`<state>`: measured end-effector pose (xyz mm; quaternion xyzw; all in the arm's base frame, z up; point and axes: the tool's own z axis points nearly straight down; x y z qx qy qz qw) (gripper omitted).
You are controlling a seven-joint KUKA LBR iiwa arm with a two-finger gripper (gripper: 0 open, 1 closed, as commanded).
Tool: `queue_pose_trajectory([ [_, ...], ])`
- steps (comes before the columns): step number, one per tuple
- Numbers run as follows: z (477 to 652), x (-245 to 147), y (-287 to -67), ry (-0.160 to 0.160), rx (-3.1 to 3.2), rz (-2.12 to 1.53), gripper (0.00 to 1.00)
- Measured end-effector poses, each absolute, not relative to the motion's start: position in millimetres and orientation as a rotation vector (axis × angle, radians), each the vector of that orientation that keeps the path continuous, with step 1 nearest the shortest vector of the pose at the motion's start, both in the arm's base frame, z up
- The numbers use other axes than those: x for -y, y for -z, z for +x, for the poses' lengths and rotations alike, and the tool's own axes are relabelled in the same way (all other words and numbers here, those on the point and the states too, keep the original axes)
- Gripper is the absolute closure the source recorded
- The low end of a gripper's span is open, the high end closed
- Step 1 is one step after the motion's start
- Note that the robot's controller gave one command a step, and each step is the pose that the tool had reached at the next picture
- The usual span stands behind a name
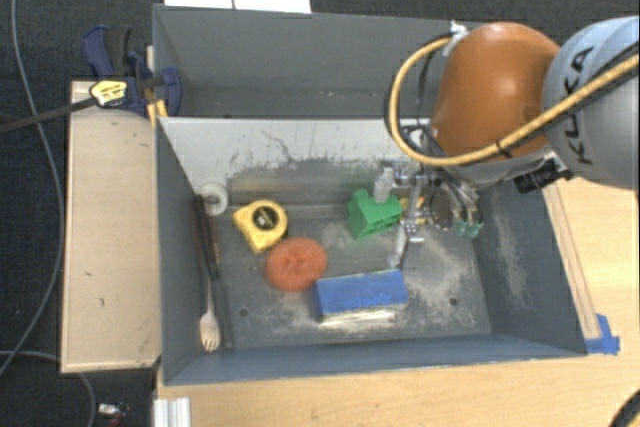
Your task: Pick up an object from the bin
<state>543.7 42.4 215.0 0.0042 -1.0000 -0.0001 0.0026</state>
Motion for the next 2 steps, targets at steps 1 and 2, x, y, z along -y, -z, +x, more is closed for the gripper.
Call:
queue_pose_trajectory([
  [1,545.1,-42,-220,0.001,3.145,0.011,0.0],
  [2,551.0,-129,-155,0.003,3.145,0.146,0.0],
])
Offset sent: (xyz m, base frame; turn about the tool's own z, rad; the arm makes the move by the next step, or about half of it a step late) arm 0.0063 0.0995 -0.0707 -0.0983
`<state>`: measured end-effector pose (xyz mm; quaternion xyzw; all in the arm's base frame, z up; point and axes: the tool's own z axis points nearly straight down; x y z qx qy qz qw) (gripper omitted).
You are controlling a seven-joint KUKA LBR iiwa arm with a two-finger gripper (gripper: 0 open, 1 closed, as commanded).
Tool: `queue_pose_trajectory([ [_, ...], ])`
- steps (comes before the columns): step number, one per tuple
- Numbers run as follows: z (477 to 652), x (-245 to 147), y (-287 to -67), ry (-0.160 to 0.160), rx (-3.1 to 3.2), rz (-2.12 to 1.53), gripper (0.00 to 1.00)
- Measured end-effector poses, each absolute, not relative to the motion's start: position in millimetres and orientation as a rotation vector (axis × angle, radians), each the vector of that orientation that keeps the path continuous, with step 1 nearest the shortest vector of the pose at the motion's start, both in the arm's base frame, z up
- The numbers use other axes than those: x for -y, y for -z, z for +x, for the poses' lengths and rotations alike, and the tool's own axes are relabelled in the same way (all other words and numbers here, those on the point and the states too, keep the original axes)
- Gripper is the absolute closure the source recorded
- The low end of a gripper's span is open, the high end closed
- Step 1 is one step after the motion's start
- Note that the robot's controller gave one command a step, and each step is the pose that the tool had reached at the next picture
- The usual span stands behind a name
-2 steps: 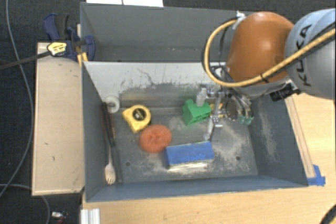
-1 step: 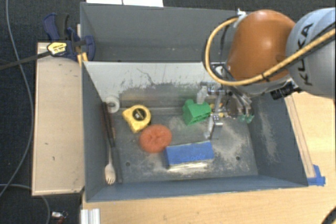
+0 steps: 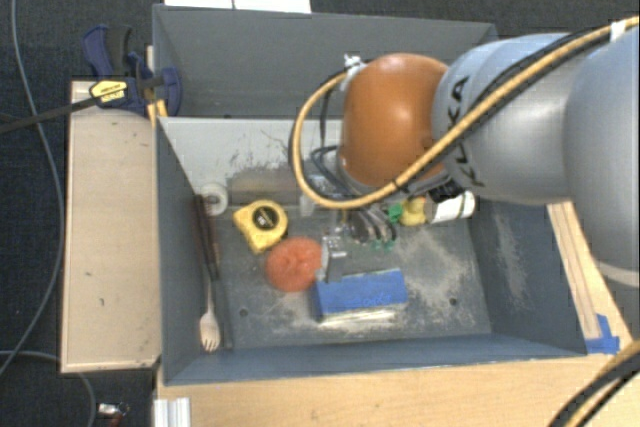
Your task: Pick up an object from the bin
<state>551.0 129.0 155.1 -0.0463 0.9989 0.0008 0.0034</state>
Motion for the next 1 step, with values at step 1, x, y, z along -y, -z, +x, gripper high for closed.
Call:
queue_pose_trajectory([
  [1,524.6,-103.3,-77.5,-0.001,-3.129,-0.096,0.0],
])
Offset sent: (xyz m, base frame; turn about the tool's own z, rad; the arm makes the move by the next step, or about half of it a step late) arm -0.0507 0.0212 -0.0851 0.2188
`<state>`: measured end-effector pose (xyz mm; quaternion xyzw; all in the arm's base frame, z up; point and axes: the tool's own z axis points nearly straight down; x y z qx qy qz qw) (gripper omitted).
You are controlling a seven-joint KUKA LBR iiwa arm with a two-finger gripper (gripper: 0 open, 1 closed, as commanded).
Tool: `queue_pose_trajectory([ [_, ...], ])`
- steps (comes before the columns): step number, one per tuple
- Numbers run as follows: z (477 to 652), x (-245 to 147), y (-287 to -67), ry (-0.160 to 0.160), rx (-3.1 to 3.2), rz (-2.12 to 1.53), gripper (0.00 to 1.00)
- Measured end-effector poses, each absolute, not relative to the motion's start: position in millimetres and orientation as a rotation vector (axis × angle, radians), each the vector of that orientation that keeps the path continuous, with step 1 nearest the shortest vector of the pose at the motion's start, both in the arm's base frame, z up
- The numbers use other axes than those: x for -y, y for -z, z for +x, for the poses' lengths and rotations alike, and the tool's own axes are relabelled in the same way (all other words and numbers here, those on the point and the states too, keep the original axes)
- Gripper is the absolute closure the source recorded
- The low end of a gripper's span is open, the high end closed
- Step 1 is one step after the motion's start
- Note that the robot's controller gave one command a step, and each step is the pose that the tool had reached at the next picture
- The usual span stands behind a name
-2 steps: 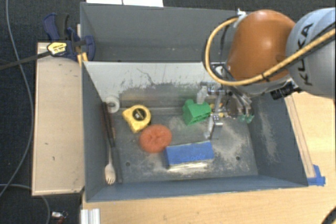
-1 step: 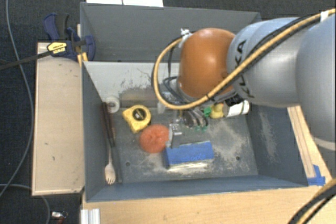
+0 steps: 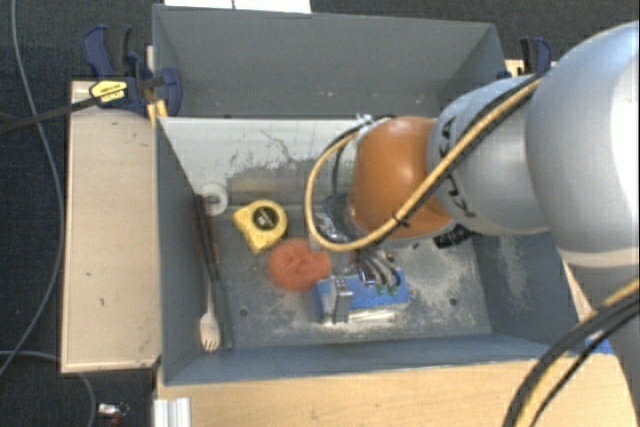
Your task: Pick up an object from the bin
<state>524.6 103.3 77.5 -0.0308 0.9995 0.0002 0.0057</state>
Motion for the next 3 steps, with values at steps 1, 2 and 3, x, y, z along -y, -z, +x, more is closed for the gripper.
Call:
queue_pose_trajectory([
  [1,511.3,-134,-76,-0.01,-3.118,0.134,0.0],
  [2,530.8,-80,-73,-0.003,-3.112,0.127,1.0],
  [3,530.8,-80,-73,-0.003,-3.112,0.129,1.0],
])
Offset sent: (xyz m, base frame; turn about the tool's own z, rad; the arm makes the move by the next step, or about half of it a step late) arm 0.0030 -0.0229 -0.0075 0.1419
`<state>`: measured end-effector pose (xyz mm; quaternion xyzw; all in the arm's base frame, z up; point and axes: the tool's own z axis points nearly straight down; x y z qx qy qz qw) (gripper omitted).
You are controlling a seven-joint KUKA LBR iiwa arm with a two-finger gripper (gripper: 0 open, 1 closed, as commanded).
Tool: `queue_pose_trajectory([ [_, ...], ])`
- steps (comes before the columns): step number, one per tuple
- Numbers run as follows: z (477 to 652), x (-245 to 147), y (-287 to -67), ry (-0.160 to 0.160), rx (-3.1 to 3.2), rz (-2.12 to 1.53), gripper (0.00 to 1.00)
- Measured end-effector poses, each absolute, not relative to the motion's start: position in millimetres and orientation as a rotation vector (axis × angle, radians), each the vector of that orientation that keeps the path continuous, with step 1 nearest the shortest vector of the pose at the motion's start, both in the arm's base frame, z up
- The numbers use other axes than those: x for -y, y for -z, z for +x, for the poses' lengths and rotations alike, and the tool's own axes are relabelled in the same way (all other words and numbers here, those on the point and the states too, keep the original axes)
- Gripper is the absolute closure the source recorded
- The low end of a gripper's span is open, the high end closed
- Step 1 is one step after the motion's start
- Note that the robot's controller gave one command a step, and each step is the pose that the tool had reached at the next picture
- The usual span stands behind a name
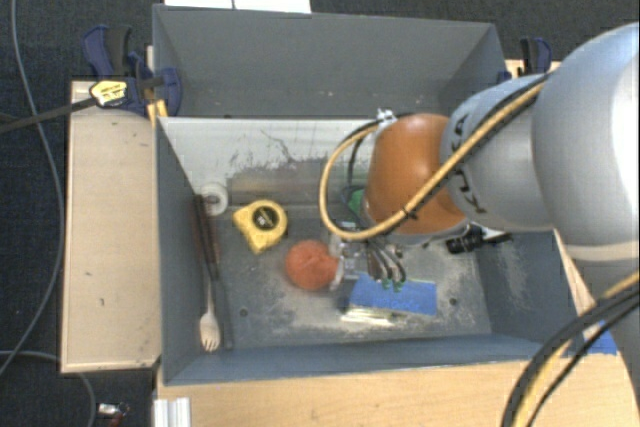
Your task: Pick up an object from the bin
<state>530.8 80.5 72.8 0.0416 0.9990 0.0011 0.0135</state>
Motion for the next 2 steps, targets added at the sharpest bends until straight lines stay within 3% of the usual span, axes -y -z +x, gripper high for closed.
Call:
queue_pose_trajectory([
  [1,531.3,-70,-129,-0.001,-3.122,0.149,1.0],
  [2,535.7,-62,-213,-0.001,-3.119,0.236,1.0],
])
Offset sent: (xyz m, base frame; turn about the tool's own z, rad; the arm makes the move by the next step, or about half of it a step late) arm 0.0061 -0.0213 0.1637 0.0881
